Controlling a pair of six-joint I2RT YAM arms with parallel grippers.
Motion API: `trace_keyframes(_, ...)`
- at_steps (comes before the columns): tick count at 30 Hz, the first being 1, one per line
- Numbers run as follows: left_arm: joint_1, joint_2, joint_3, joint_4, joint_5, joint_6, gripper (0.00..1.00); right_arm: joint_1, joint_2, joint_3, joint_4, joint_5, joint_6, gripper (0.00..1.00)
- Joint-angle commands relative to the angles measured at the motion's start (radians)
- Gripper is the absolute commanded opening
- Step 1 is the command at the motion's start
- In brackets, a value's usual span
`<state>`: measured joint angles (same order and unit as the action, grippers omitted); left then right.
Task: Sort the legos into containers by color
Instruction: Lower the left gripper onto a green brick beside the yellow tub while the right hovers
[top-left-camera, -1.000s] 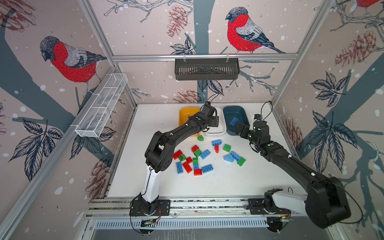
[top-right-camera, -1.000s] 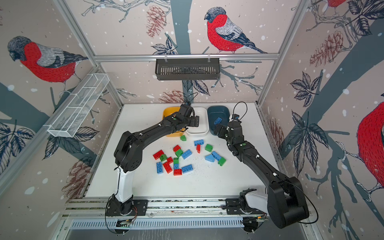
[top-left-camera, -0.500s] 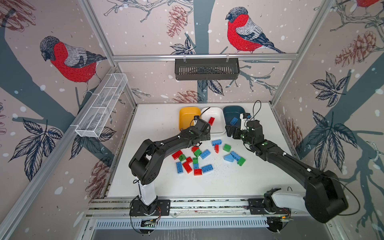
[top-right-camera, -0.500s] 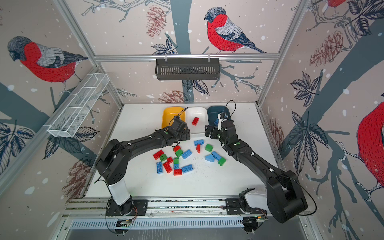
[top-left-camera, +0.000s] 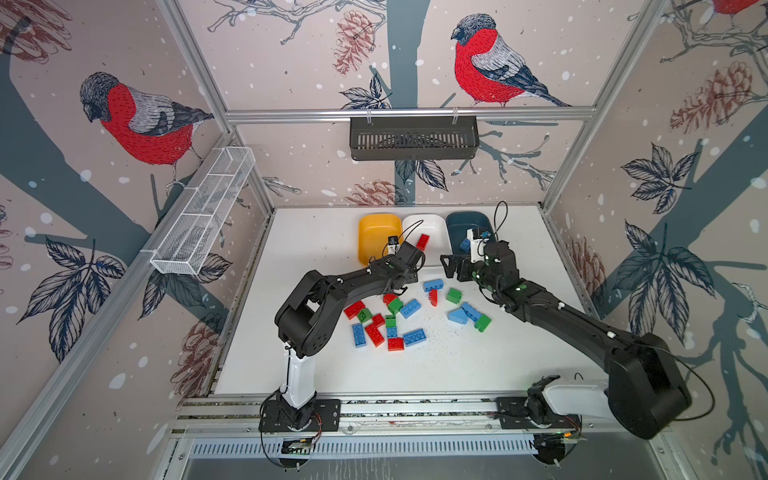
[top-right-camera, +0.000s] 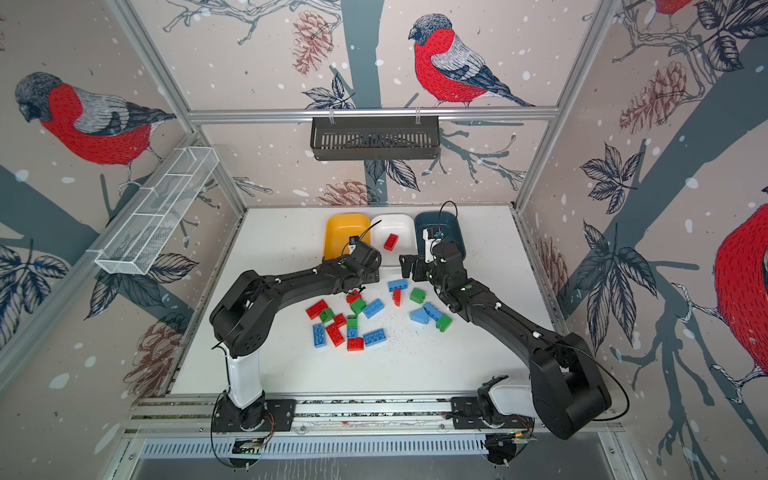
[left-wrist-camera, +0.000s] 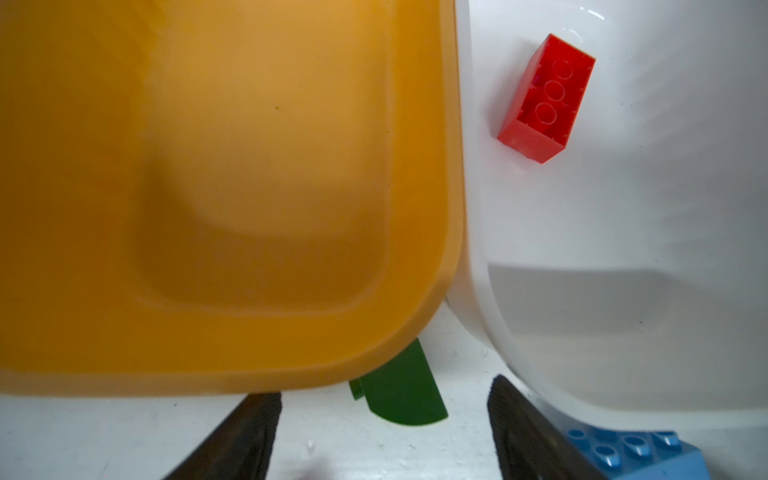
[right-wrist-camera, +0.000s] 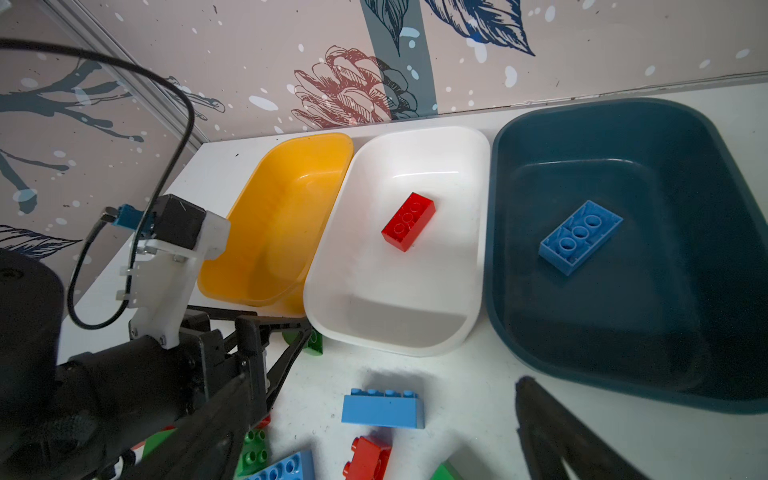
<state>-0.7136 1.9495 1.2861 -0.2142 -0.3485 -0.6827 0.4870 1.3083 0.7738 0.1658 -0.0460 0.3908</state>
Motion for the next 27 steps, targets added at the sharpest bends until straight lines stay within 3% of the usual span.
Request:
trace_keyframes(1, -0.004, 0.024, 0.02, 0.005, -0.039, -0.007, 0.77, 0.002, -0.009, 0.007, 0.023, 0.031, -0.004, 0.99)
trace_keyframes(21, -0.025, 0.143, 0.079, 0.018, -0.095, -0.017, 0.58, 0.005, -0.048, -0.014, 0.024, 0.057, 0.001, 0.99)
trace_keyframes(27, -0.03, 0.139, 0.062, 0.02, -0.095, -0.011, 0.47, 0.007, -0.052, -0.019, 0.025, 0.07, 0.002, 0.99)
